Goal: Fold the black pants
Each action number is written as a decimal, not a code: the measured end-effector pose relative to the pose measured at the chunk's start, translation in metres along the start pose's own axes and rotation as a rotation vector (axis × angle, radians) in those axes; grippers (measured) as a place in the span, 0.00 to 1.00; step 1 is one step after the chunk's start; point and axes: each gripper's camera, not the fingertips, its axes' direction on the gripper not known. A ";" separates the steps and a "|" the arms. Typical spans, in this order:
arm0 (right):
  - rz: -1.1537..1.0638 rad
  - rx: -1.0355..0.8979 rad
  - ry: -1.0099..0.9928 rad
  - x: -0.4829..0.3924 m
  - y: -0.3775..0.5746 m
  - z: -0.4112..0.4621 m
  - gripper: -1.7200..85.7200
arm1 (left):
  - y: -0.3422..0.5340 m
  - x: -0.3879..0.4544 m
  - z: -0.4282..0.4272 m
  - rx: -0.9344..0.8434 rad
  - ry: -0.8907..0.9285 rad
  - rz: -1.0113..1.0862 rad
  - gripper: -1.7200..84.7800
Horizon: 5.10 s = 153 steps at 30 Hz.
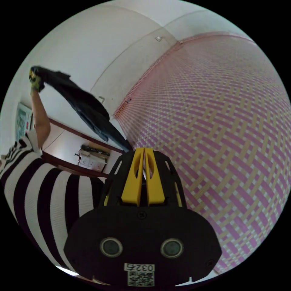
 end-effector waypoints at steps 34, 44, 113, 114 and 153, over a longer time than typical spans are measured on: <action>-0.259 0.504 0.961 -0.200 -0.059 -0.261 0.01 | 0.093 0.010 -0.184 0.161 -0.603 -0.539 0.00; -0.338 0.366 1.004 -0.260 -0.262 -0.214 0.01 | 0.012 0.027 -0.299 0.513 -0.587 -0.340 0.00; 0.288 0.006 1.018 -0.138 -0.060 -0.376 0.03 | -0.129 -0.004 0.001 -0.626 -0.557 -1.012 0.01; 0.341 -0.013 1.013 -0.120 -0.050 -0.380 0.03 | -0.102 0.013 -0.011 -0.660 -0.591 -1.085 0.01; 0.452 -0.189 0.025 0.047 0.019 -0.191 0.01 | -0.135 0.216 -0.003 -0.861 -1.526 -0.995 0.07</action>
